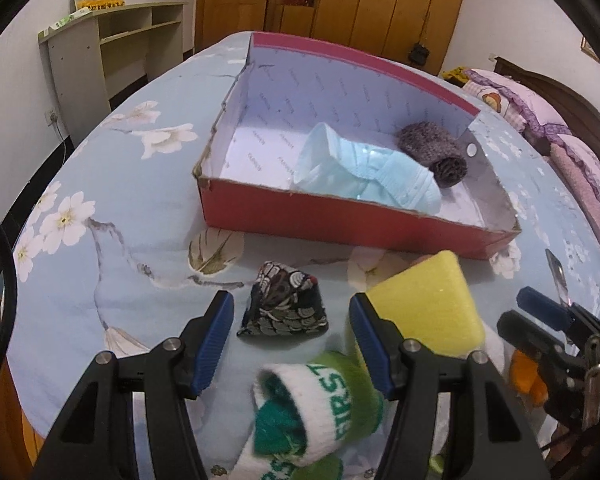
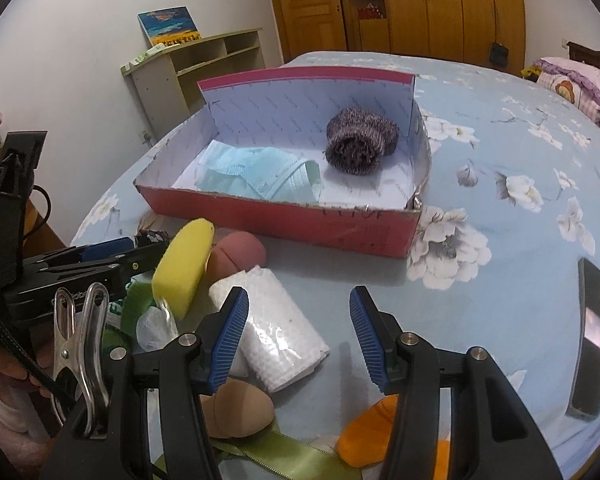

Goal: Organize soft objects
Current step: 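Grasp the black patterned pouch with left tool while right tool grasps yellow sponge, then lift pouch and sponge and carry both over the pink box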

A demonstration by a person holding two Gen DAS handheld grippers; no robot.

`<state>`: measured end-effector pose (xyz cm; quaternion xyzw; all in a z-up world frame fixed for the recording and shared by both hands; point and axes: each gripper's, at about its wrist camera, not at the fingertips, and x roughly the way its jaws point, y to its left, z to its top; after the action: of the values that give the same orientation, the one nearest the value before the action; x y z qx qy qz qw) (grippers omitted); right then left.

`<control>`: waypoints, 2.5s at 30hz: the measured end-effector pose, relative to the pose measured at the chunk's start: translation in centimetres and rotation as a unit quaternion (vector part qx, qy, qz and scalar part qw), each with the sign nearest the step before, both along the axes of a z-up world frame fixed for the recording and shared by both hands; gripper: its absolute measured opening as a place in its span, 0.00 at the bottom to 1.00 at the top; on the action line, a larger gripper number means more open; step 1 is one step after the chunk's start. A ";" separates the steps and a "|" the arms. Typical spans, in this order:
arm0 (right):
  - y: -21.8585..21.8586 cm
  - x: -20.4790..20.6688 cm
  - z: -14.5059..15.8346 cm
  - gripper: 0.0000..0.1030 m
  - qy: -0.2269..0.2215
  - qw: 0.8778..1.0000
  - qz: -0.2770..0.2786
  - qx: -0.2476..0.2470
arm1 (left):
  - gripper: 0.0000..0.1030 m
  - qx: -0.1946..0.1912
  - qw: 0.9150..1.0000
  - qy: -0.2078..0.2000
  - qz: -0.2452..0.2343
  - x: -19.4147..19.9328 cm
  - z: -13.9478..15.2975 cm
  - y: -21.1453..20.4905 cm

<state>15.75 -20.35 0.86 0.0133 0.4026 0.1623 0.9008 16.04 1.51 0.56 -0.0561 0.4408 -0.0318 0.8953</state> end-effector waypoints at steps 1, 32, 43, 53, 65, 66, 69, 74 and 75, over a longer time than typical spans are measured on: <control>0.1 0.0 -0.1 0.53 0.002 1.000 0.000 0.001 | 0.61 0.001 1.000 0.001 0.001 0.1 -0.1 0.0; 1.9 -0.7 1.2 0.52 0.003 1.000 0.013 0.028 | 0.41 -0.025 0.999 -0.034 0.024 -1.7 1.2 3.3; 6.0 -0.3 1.5 0.52 0.012 0.998 0.061 0.017 | 0.41 -0.046 0.998 -0.037 0.036 -2.1 1.0 4.9; 7.7 -0.7 1.5 0.52 0.013 0.998 0.064 0.009 | 0.41 -0.061 0.996 -0.039 0.049 -2.2 0.8 6.2; 9.4 0.0 1.4 0.52 -0.001 0.996 0.084 -0.016 | 0.41 -0.063 0.996 -0.040 0.049 -2.3 0.7 6.3; 9.6 0.1 1.3 0.50 -0.006 0.996 0.086 -0.020 | 0.41 -0.063 0.996 -0.040 0.049 -2.3 0.7 6.3; 10.1 0.2 1.1 0.28 -0.013 0.996 0.088 -0.028 | 0.41 -0.061 0.996 -0.042 0.051 -2.4 0.8 6.2; 9.6 0.1 1.3 0.26 -0.014 0.996 0.089 -0.004 | 0.41 -0.061 0.996 -0.043 0.052 -2.7 0.9 6.3; 9.3 0.1 1.5 0.26 -0.015 0.996 0.087 0.004 | 0.41 -0.061 0.996 -0.044 0.052 -2.8 1.0 6.4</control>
<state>15.82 -11.07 2.33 -0.0211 0.3878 0.2421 0.8891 13.24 7.89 1.54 -0.1321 0.3948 -0.0146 0.9091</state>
